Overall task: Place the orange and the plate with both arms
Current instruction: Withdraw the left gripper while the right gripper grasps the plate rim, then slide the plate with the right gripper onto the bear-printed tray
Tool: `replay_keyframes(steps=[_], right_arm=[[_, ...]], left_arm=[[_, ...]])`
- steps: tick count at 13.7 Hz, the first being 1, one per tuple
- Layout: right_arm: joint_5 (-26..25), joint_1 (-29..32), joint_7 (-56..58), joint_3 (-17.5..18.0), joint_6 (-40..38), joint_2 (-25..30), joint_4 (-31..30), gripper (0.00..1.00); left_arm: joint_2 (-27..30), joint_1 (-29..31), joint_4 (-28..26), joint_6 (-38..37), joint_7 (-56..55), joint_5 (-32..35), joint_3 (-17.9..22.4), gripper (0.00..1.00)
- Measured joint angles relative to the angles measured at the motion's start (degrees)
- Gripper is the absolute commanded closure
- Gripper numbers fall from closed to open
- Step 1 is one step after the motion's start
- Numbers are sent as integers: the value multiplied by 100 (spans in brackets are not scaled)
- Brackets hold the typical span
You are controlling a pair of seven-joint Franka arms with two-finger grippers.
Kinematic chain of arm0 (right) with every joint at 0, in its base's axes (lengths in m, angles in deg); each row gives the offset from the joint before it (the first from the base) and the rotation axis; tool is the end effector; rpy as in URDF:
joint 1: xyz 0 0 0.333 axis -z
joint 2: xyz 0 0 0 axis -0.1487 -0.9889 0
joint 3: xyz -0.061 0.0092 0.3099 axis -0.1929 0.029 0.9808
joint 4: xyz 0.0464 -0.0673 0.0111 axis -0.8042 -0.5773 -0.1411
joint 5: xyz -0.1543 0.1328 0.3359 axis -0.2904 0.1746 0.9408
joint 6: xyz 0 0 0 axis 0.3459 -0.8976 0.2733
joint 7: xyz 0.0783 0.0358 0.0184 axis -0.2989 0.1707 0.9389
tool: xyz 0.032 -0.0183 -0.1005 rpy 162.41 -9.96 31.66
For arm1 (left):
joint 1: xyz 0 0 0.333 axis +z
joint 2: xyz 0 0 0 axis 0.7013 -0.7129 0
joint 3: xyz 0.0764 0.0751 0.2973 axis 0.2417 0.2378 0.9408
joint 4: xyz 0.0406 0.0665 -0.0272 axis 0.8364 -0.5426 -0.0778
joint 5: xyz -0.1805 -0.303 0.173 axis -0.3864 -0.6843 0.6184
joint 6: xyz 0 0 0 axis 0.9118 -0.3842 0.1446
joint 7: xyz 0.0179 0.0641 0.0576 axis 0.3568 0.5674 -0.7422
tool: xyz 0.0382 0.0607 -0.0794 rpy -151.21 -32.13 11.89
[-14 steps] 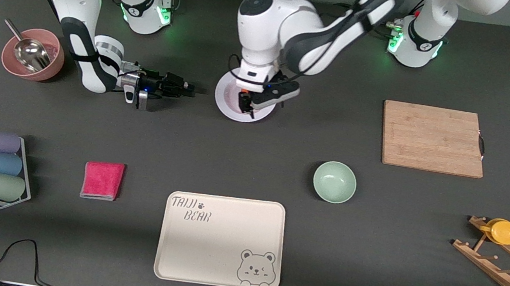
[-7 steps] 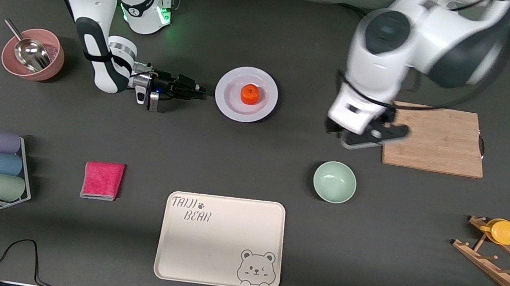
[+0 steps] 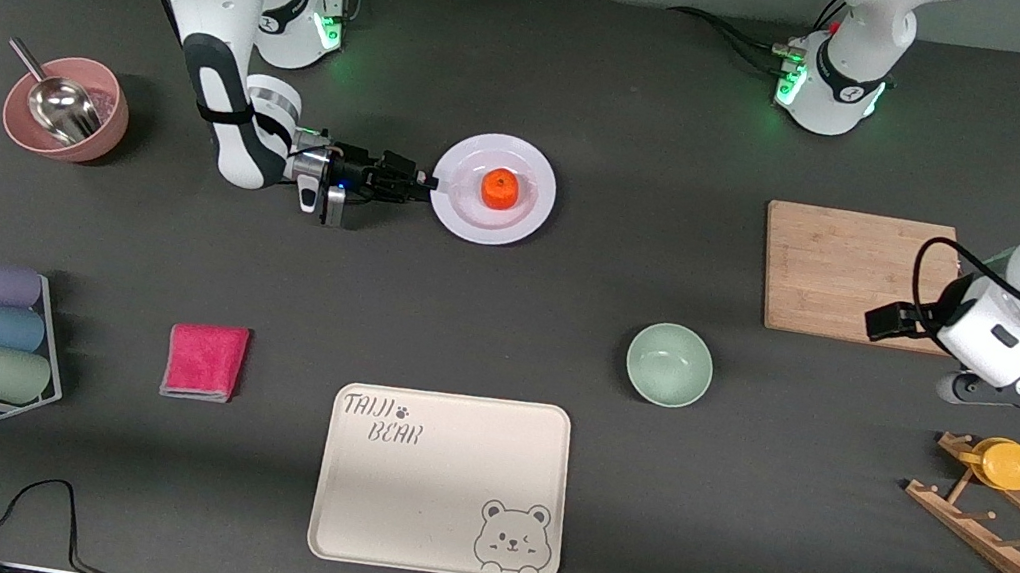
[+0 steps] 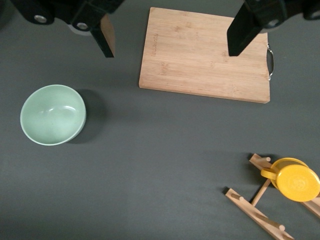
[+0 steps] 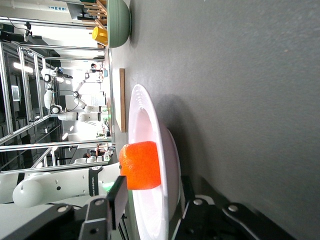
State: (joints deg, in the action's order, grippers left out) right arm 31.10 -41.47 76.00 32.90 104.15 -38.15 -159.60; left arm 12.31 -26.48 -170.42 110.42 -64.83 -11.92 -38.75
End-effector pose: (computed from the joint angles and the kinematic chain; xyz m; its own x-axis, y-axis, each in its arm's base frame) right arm 0.3195 0.1766 0.0868 1.0000 -0.0052 -0.0030 -0.0045 -0.3225 -0.9466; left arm 0.5855 -0.0586 0.4935 0.9893 0.1139 -0.0912 0.1105 -0.9930 -0.0417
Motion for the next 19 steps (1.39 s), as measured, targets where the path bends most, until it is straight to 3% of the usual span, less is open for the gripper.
replay_keyframes(steps=[1, 6, 7, 10, 14, 17, 19], right_arm=[[42, 0, 0, 35, 0, -40, 33, 50], [83, -1, 0, 96, 1, -95, 99, 94], [83, -1, 0, 96, 1, -99, 102, 97], [87, -1, 0, 96, -8, -103, 109, 100], [88, 16, -33, 96, -35, -63, 178, 100], [-105, 176, -399, 78, -34, 344, 278, 100], [-422, 344, -689, 60, -24, 822, 313, 100]], left_arm=[[4, 34, -28, 1, -5, 0, -15, 0], [437, 180, 181, -467, -43, -50, 43, 0], [617, 190, 271, -644, -44, -68, 133, 0], [991, 212, 334, -825, -25, -85, 262, 0], [945, 212, 272, -469, 622, -276, 380, 0], [931, 221, 237, -395, 1396, -415, 572, 0], [981, 210, 205, -425, 1198, -608, 555, 0]])
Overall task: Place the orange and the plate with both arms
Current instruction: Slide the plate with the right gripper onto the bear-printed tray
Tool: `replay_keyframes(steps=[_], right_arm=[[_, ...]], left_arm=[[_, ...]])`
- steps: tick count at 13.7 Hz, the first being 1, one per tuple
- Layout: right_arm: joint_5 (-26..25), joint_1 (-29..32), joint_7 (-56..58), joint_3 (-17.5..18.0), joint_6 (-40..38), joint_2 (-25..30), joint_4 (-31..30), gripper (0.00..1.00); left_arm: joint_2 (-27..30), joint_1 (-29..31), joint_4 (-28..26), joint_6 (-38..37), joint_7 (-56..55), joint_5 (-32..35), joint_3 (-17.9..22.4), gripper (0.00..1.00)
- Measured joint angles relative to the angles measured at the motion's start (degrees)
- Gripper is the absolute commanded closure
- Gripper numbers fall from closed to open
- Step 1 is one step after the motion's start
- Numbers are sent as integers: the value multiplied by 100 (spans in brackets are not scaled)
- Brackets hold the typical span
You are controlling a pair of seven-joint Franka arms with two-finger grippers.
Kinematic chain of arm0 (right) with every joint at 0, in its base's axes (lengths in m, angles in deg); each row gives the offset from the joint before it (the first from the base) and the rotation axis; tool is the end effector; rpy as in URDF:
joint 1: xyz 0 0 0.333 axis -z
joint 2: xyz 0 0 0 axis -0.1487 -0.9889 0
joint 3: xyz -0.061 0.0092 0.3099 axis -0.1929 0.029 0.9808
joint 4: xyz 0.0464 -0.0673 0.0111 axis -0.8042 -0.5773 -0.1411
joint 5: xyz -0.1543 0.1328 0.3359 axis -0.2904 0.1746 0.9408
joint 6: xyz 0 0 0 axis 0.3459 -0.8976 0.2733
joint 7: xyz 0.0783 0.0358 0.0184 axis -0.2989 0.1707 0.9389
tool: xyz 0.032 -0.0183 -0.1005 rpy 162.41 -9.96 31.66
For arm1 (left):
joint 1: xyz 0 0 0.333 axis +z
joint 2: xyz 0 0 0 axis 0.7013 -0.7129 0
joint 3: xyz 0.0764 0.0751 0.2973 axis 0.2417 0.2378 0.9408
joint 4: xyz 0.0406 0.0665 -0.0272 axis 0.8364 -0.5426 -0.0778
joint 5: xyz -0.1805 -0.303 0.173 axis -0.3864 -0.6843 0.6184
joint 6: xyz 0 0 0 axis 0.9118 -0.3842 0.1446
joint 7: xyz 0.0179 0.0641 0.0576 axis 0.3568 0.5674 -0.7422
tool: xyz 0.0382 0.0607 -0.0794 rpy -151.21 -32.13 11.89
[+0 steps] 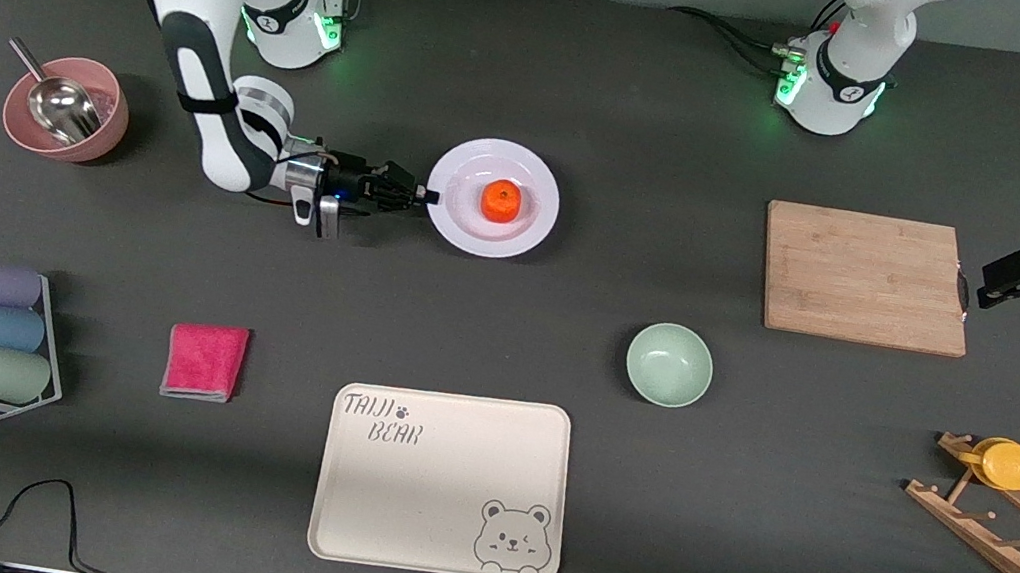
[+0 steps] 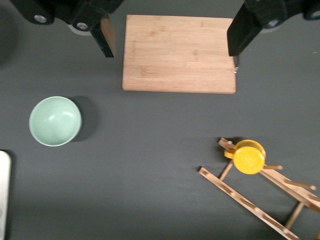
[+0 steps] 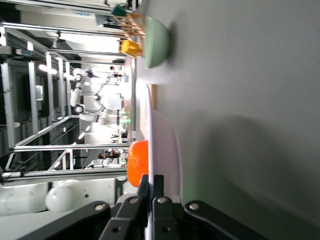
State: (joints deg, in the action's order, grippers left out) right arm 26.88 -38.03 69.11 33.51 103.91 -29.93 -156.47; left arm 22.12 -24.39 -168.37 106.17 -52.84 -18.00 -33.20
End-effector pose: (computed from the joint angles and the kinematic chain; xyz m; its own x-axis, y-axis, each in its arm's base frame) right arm 0.3724 0.1854 0.1523 0.9986 -0.0131 0.0506 0.0460 -0.2389 -0.9700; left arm 0.5505 -0.0045 0.5938 0.9982 0.0571 0.0174 0.0568 -0.9982 0.0171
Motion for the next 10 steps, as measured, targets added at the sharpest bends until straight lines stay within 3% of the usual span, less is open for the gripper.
replay_keyframes(steps=[3, 6, 10], right_arm=[[-101, 71, -131, -30, 20, 430, 5, 100], [-102, 146, -248, -38, 56, 343, 305, 100], [-360, 473, -1116, -54, 119, -578, 1963, 100]], left_arm=[[208, -128, -143, -33, -858, -63, -127, 0], [271, -157, -187, 156, -528, -62, -120, 0], [269, -69, -234, 187, -240, -133, -29, 0]])
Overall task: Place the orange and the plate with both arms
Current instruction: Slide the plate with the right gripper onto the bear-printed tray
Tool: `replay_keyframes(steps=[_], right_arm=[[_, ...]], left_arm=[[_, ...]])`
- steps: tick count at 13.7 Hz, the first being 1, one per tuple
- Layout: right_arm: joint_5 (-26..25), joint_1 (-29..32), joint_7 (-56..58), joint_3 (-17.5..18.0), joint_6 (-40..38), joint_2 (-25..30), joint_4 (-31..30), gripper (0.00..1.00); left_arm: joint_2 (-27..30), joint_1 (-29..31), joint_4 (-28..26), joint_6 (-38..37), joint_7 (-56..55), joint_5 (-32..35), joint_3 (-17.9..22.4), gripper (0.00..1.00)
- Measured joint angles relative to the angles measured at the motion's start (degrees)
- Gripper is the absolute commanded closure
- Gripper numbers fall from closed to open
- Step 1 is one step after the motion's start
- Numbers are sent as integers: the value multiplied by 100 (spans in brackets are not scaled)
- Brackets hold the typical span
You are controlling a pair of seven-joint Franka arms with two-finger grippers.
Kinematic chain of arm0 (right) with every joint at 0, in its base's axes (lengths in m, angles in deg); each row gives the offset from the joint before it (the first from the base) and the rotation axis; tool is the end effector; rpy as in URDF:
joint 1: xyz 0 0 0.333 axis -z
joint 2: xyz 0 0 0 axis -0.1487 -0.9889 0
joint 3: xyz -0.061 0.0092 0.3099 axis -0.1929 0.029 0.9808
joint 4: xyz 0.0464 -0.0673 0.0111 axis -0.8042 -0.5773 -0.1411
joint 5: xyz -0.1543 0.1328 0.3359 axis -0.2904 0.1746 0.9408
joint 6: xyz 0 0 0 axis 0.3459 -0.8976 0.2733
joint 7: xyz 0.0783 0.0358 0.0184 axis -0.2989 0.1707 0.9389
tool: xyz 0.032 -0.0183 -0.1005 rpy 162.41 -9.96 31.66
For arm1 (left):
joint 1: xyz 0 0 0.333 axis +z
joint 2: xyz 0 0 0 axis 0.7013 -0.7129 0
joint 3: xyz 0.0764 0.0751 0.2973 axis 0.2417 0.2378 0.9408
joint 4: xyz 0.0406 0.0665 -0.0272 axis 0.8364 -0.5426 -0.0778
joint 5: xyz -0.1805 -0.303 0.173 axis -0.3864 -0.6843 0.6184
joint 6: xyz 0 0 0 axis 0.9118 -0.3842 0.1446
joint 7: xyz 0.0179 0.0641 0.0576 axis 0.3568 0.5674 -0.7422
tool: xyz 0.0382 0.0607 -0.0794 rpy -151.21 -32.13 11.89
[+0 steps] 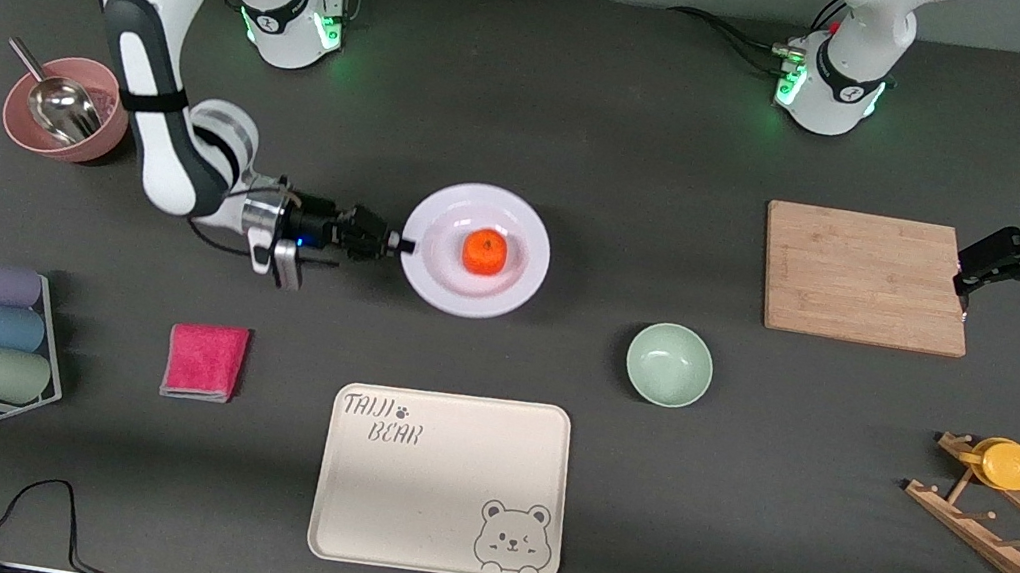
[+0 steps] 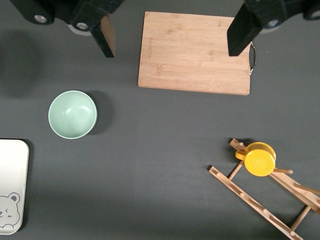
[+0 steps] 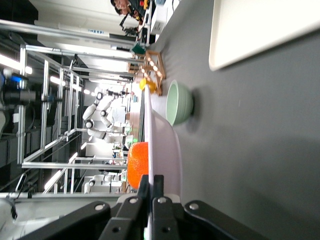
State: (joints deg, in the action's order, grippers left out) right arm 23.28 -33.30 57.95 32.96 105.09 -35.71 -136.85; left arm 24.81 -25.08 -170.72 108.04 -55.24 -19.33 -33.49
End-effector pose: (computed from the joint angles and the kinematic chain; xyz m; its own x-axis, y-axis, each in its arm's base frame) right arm 0.5078 0.1796 0.1976 0.9919 -0.0717 0.1048 0.0852 -0.2360 -0.9680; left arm 0.5398 -0.0198 0.6009 0.9950 0.0857 0.0515 0.0843 -0.9961 0.0278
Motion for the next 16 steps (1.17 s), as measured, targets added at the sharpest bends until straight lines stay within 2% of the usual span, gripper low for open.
replay_keyframes(steps=[5, 10, 13, 16], right_arm=[[-20, 135, -1429, -94, 3, -1689, 2702, 100], [-24, 486, -2621, -120, 4, -3007, 5102, 100], [-24, 619, -2815, -122, 3, -3521, 5844, 100], [-24, 642, -2817, -125, 26, -3754, 5974, 100]], left_arm=[[2, 49, -26, 41, 67, -50, 7, 0], [10, 42, -24, 46, 92, -62, -13, 0], [41, 2, -21, 46, 94, -70, -111, 0], [43, 1, -29, 18, 94, -70, -97, 0]])
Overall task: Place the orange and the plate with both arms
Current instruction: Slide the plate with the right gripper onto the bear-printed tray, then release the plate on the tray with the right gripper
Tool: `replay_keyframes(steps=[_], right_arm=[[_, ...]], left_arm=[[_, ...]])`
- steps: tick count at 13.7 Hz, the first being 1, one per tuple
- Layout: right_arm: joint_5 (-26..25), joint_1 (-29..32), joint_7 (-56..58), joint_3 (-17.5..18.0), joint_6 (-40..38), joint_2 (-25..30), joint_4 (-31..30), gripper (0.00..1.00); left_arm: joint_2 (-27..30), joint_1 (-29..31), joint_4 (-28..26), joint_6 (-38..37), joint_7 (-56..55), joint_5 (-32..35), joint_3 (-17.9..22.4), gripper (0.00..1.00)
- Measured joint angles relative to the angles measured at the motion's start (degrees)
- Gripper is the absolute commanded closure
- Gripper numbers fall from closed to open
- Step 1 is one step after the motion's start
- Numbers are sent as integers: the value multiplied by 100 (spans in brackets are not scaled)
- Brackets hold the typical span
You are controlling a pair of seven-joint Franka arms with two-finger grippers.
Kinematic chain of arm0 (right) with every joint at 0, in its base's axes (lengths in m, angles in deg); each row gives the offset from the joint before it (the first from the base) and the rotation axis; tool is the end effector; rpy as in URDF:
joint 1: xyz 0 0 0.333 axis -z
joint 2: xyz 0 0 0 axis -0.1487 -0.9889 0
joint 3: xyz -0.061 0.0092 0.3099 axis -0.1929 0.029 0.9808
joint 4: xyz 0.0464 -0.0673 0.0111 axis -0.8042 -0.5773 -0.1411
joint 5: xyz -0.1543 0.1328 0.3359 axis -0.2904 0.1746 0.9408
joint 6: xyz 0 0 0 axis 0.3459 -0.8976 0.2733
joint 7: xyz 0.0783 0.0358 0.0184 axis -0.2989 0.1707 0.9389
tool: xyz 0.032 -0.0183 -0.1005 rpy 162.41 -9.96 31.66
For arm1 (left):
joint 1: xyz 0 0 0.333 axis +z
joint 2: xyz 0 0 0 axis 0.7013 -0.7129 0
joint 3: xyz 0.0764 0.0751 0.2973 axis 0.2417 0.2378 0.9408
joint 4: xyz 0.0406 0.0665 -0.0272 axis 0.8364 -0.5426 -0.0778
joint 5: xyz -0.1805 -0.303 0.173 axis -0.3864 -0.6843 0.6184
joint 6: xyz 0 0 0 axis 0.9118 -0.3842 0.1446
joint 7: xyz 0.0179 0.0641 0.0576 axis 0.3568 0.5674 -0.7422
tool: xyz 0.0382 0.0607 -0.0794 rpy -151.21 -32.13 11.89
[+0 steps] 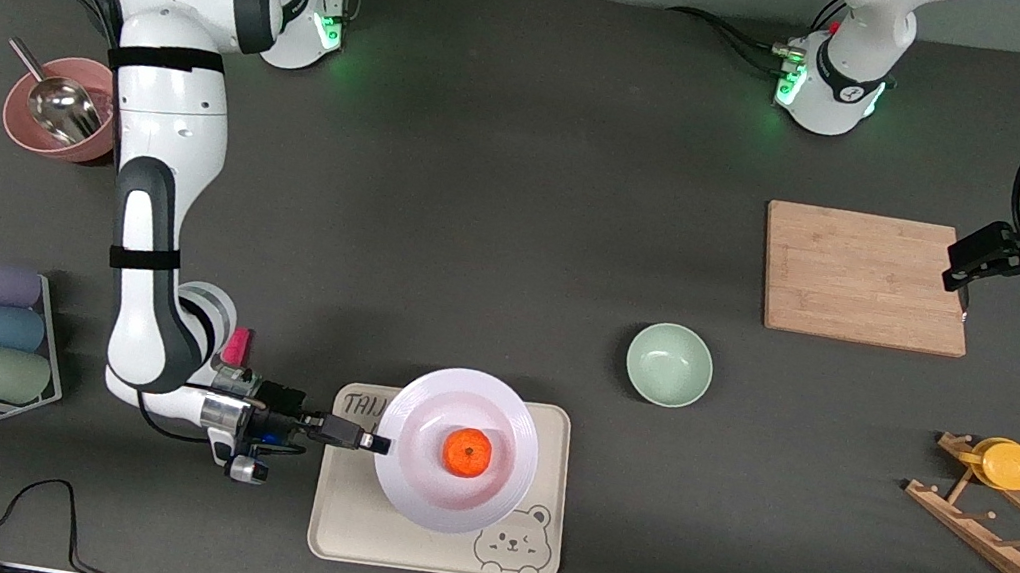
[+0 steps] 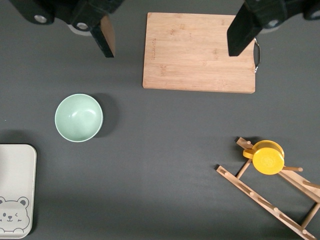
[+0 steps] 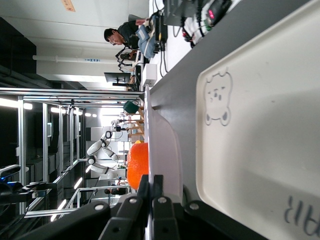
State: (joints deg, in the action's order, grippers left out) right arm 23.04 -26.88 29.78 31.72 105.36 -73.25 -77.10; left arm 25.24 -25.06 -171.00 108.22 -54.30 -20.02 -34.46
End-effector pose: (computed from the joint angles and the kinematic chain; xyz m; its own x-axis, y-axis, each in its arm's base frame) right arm 0.7461 0.1927 0.1701 0.9892 -0.1426 0.0342 0.0004 -0.2308 -0.9730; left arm 0.5376 -0.0308 0.6023 0.9969 0.0546 0.0561 0.0527 -0.9980 0.0352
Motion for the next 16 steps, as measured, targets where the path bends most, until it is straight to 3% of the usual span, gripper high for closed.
replay_keyframes(steps=[16], right_arm=[[0, 49, 285, 99, 15, -644, 86, 100]], left_arm=[[0, -2, 1, 1, -22, -5, -7, 0]])
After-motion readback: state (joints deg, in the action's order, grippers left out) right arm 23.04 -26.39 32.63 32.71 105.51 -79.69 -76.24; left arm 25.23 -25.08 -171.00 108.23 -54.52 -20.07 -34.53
